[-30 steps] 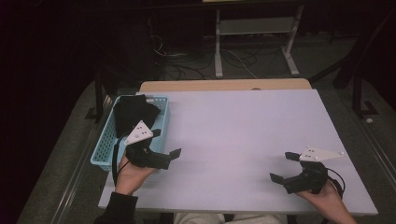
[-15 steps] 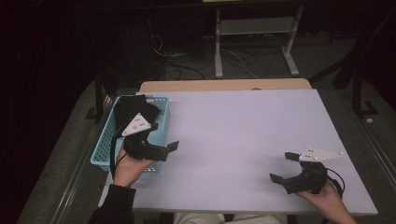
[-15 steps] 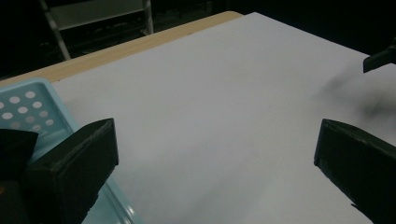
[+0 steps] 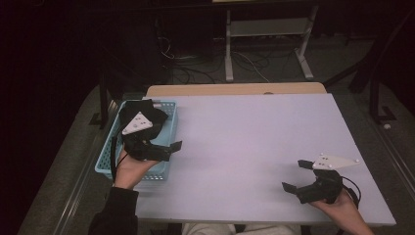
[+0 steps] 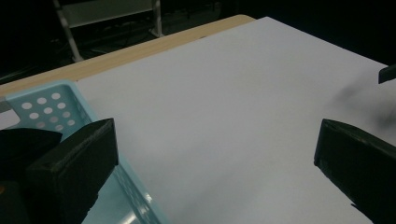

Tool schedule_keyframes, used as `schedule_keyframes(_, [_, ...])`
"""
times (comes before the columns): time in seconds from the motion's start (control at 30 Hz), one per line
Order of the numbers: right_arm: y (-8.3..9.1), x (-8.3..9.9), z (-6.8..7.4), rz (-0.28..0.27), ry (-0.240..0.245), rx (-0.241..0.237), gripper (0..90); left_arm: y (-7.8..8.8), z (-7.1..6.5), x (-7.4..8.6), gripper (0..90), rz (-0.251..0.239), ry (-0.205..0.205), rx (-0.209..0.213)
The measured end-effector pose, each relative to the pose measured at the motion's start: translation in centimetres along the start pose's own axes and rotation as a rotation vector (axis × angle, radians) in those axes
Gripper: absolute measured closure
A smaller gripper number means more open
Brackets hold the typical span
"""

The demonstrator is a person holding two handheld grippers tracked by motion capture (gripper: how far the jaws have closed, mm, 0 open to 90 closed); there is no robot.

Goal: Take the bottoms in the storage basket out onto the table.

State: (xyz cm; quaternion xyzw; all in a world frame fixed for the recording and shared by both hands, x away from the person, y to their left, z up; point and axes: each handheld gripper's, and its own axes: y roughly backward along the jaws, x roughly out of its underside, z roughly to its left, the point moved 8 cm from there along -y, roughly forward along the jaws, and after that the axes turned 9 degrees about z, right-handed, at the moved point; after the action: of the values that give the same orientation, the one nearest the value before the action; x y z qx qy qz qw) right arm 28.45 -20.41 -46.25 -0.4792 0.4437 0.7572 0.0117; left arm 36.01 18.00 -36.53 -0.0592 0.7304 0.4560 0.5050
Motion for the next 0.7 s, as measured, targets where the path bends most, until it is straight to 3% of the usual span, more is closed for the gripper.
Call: schedule_keyframes(0.7, [-0.1,0.1,0.1,0.007,0.002,-0.003,0.0,0.7,2.5,-1.0,0.0,0.007,0.03,-0.042])
